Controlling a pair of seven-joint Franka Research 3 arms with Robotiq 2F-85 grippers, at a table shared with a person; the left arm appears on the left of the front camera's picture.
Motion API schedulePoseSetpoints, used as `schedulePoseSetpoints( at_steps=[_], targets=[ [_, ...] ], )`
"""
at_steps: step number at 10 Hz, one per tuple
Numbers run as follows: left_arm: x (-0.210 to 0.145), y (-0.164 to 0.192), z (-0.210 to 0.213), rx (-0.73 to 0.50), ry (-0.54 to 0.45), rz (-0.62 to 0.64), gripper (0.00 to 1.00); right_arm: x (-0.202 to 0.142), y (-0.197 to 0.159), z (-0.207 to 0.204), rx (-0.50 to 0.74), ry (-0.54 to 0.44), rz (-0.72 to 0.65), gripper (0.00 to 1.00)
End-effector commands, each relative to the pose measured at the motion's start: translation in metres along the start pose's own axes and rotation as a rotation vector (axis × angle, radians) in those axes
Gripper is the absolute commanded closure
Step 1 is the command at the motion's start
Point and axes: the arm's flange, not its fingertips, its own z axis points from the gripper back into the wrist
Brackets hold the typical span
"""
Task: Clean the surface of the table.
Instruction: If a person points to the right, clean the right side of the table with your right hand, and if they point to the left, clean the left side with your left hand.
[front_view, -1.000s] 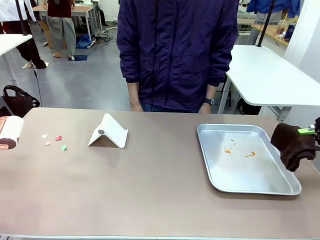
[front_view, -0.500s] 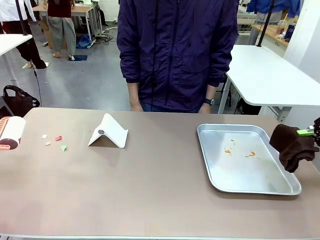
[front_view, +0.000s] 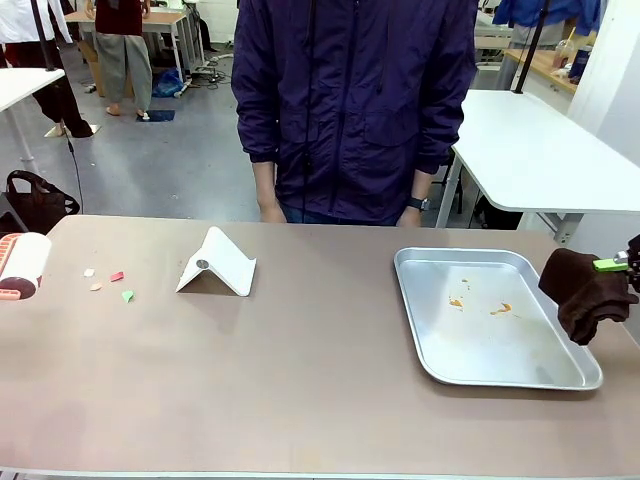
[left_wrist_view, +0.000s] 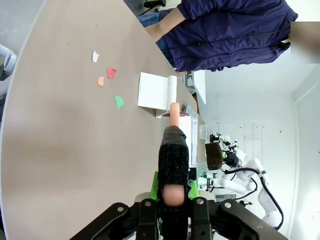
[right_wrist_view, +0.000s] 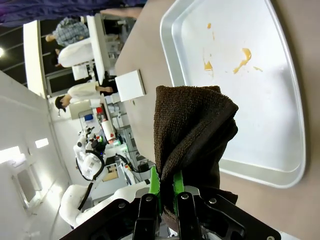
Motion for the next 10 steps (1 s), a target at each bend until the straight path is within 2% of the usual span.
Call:
schedulePoseSetpoints(
  at_steps=[1,10],
  targets=[
    [-0.0009,-0.0028,0.0011,0.001,-0.002,-0.010,0.78,-0.0031,0.0016,0.0003,-0.006,-0.007,0.004,0.89],
    [-0.0009,-0.0028,0.0011,0.001,-0.002,-0.010,0.78,-0.0031,0.0016,0.0003,-0.006,-0.007,0.004,0.89]
  ],
)
